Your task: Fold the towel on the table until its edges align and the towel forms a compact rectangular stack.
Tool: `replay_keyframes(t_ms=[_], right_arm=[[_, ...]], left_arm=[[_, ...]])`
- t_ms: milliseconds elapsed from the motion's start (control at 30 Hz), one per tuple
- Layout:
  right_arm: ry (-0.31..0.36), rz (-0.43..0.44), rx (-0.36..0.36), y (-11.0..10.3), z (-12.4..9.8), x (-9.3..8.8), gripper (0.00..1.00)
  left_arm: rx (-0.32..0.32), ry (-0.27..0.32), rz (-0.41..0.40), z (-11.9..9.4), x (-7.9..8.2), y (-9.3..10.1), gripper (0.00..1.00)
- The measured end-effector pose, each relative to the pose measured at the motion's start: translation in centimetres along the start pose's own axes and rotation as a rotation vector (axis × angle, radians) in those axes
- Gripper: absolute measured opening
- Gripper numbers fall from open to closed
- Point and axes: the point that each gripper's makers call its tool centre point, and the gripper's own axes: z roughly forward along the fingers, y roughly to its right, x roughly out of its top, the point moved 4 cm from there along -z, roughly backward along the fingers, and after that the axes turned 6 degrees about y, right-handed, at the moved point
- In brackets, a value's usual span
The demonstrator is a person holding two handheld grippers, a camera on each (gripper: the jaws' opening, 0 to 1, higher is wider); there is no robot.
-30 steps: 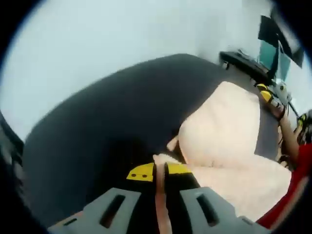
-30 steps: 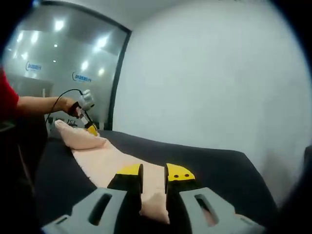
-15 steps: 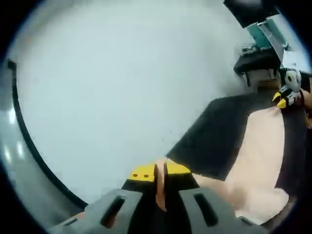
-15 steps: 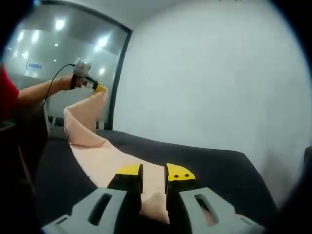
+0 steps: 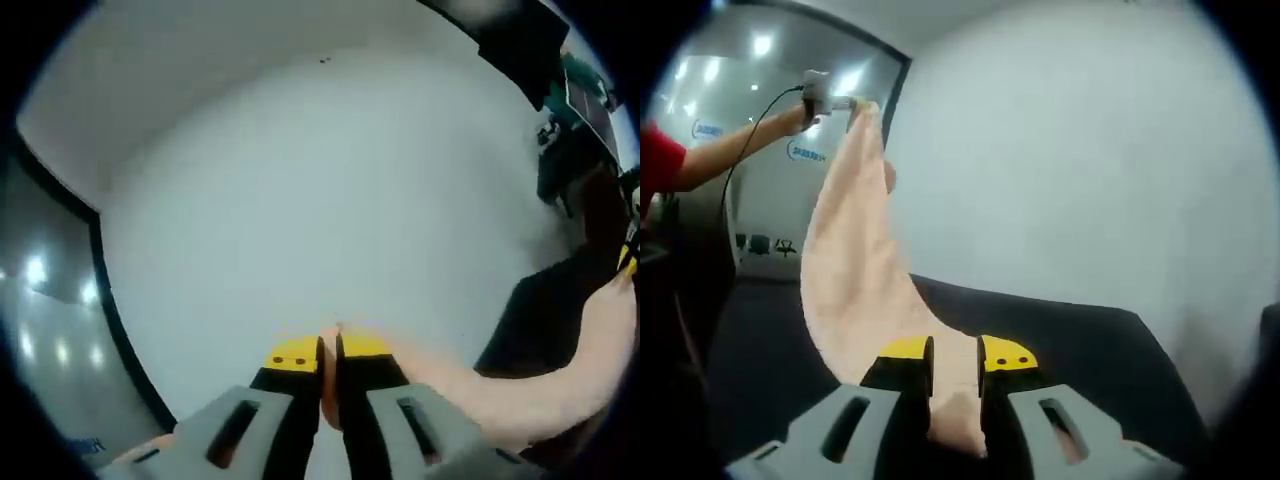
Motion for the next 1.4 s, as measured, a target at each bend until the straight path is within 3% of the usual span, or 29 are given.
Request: replay_keyframes(t_ms=[67, 100, 200, 233, 333, 400, 467, 567, 667, 733, 867, 967, 1033, 1100, 1200, 1233, 1300, 1333, 1400], right_arm=[[0.008, 0.004, 0.001, -0.1, 0.0, 0.1, 0.15], [0.008, 0.004, 0.000, -0.1, 0.0, 0.1, 0.15], [-0.003, -0.006, -0.021, 0.2, -0.1, 0.0, 0.15], [0.000, -0.007, -0.028, 0.4, -0.2, 0.1, 0.15], [-0.025, -0.016, -0.069, 1.1, -0.3, -0.3, 0.15], [-0.082, -0.040, -0.124, 1.9, -0.4, -1.1, 0.15], [-0.136, -0.053, -0.165, 2.8, -0.6, -1.8, 0.15], [-0.134, -0.045, -0.182, 3.1, -0.5, -1.9, 0.15], [-0.136, -0.022, -0.197, 3.5, -0.5, -2.0, 0.15], [-0.146, -0.007, -0.203, 3.9, -0.4, -2.2, 0.15], [-0.168, 0.078, -0.214, 4.5, -0.5, -3.1, 0.15], [-0.156, 0.107, -0.236, 4.8, -0.8, -3.0, 0.15], [-0.148, 0.122, -0.232, 4.8, -0.7, -3.0, 0.15], [-0.152, 0.118, -0.229, 4.6, -0.6, -3.1, 0.15], [-0.166, 0.096, -0.220, 4.4, -0.4, -3.3, 0.15], [-0.171, 0.090, -0.221, 4.5, -0.4, -3.3, 0.15], [-0.175, 0.083, -0.221, 4.4, -0.4, -3.4, 0.15], [-0.176, 0.083, -0.220, 4.4, -0.4, -3.4, 0.15], [-0.180, 0.082, -0.222, 4.5, -0.5, -3.5, 0.15]], left_arm=[[0.010, 0.003, 0.057, -0.7, 1.0, 0.0, 0.03], [0.015, -0.034, 0.068, -1.3, 1.0, 0.1, 0.03], [-0.074, -0.040, -0.063, -1.7, 0.9, 1.5, 0.03], [-0.091, -0.067, -0.092, -2.3, 0.2, 1.9, 0.03], [-0.174, -0.212, -0.145, -6.0, -3.9, 5.1, 0.03], [-0.306, -0.275, -0.110, -8.1, -7.0, 7.5, 0.03], [-0.399, -0.402, -0.099, -11.3, -10.9, 10.1, 0.03], [-0.575, -0.530, -0.045, -15.5, -16.1, 12.7, 0.03], [-0.696, -0.583, 0.016, -19.5, -19.1, 14.6, 0.03], [-0.737, -0.607, 0.035, -21.2, -20.6, 14.9, 0.03], [-0.751, -0.721, -0.108, -24.4, -24.0, 14.1, 0.07], [-0.732, -0.800, -0.140, -26.4, -26.5, 12.2, 0.24], [-0.728, -0.831, -0.203, -27.5, -26.6, 11.6, 0.33], [-0.722, -0.794, -0.296, -27.3, -26.4, 10.3, 0.35], [-0.603, -0.685, -0.366, -25.3, -25.1, 7.8, 0.37], [-0.559, -0.622, -0.355, -24.1, -24.6, 7.0, 0.37], [-0.521, -0.560, -0.280, -22.9, -24.2, 7.2, 0.34], [-0.499, -0.550, -0.226, -22.0, -24.5, 7.0, 0.32], [-0.447, -0.604, -0.143, -21.0, -26.0, 7.3, 0.27]])
